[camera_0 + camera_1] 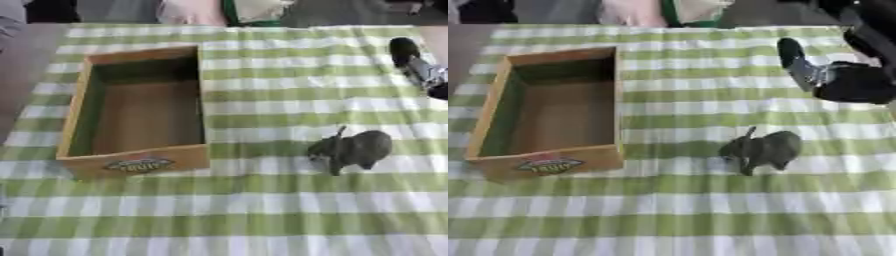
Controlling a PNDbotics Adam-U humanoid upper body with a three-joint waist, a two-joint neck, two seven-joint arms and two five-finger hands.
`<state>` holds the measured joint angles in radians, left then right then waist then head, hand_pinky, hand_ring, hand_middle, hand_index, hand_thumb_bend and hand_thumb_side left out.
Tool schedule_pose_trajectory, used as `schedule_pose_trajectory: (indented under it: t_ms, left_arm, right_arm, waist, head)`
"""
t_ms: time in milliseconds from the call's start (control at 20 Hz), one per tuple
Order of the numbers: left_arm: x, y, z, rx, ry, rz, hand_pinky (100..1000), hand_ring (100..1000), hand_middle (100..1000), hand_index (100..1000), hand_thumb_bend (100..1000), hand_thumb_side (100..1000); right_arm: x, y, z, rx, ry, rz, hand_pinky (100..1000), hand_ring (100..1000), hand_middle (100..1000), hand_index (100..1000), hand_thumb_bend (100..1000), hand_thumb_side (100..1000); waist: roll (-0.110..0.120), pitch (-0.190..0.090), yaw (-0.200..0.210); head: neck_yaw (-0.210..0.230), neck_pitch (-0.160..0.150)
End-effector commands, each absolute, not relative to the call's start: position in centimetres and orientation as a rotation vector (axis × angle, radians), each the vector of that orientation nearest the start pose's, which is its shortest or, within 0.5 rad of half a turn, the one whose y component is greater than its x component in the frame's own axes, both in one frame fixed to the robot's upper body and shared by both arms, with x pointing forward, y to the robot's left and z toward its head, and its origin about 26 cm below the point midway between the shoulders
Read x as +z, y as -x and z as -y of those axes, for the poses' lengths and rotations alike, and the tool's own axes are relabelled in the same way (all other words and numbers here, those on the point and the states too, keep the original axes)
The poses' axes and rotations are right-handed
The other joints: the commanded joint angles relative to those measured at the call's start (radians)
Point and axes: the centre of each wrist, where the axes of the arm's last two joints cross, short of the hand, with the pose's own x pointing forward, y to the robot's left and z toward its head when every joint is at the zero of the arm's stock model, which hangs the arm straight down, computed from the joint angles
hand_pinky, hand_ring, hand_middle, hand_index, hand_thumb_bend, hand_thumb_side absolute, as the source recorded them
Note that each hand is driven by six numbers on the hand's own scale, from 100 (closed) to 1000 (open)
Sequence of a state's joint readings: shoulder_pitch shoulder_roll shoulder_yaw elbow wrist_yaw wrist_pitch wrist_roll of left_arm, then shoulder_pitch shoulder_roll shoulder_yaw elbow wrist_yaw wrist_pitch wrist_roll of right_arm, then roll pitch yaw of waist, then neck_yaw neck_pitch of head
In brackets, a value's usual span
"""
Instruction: Pick up objects on the table and place them in the box.
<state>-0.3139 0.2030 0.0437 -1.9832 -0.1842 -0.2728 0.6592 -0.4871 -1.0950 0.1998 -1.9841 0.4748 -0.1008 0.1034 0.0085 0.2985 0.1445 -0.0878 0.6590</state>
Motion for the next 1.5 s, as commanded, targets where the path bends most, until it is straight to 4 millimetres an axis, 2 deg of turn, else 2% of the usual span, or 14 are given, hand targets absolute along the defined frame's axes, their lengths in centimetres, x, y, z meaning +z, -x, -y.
schedule_pose_trajectory:
  t_ms: [50,200,300,350,400,550,600,800,850,1100,1500]
  left_arm:
    - [20.1,-30.2,-25.2,-0.581,0.670,-3.458,422,567,620,710,362,835]
    - [20.1,-30.2,-25.2,-0.578,0.666,-3.460,422,567,620,710,361,836]
    - [20.1,-30.2,-25.2,-0.577,0.666,-3.460,422,567,620,710,360,835]
    - [20.1,-30.2,-25.2,-0.576,0.666,-3.460,422,567,620,710,360,835]
    - [20.1,-30.2,-25.2,-0.576,0.666,-3.460,422,568,620,710,359,835]
    - [20.1,-30.2,-25.2,-0.575,0.664,-3.461,422,568,619,710,357,837]
    - [20.1,-30.2,-25.2,-0.575,0.664,-3.461,422,568,619,709,358,837]
    - [20.1,-30.2,-25.2,-0.573,0.663,-3.461,422,568,619,709,358,837]
    - [20.1,-30.2,-25.2,-0.573,0.664,-3.461,422,568,619,709,358,837]
    - [20.2,-30.2,-25.2,-0.575,0.664,-3.460,421,568,619,708,358,836]
    - [20.2,-30.2,-25.0,-0.578,0.656,-3.464,420,568,619,706,352,839]
  right_arm:
    - [31.2,-28.8,29.5,-2.195,-1.413,-2.280,800,845,844,927,100,883]
    - [31.1,-28.9,29.0,-2.343,-1.353,-2.217,815,861,850,952,100,892]
    - [31.0,-28.9,28.9,-2.429,-1.319,-2.192,828,876,858,974,220,867]
    - [31.0,-28.9,29.0,-2.480,-1.301,-2.174,831,879,859,979,239,854]
    - [30.9,-28.9,29.0,-2.537,-1.283,-2.150,846,895,863,1000,297,779]
    - [30.5,-28.9,29.2,-2.725,-1.231,-2.034,862,917,865,1000,329,701]
    - [30.5,-28.9,29.2,-2.769,-1.219,-2.005,870,925,867,1000,363,647]
    - [30.1,-28.8,29.4,-2.922,-1.188,-1.948,890,951,882,1000,398,635]
    - [30.0,-28.8,29.5,-2.947,-1.184,-1.944,905,972,896,1000,439,648]
    - [29.2,-28.8,29.9,-3.046,-1.207,-1.913,925,998,928,1000,490,670]
    - [28.0,-28.8,29.8,-3.134,-1.269,-1.849,927,998,923,1000,496,674]
  waist:
    - [-0.003,-0.021,0.003]
    - [-0.005,-0.021,0.007]
    - [-0.007,-0.021,0.007]
    - [-0.007,-0.021,0.007]
    - [-0.008,-0.021,0.007]
    - [-0.009,-0.020,0.006]
    - [-0.009,-0.020,0.005]
    - [-0.010,-0.018,0.003]
    - [-0.010,-0.017,0.002]
    - [-0.010,-0.014,0.000]
    - [-0.006,-0.006,0.001]
  head:
    - [-0.007,-0.002]
    - [-0.009,-0.008]
    - [-0.009,-0.012]
    - [-0.009,-0.013]
    - [-0.009,-0.014]
    - [-0.009,-0.016]
    - [-0.009,-0.017]
    - [-0.009,-0.019]
    - [-0.009,-0.020]
    - [-0.009,-0.024]
    - [-0.012,-0.034]
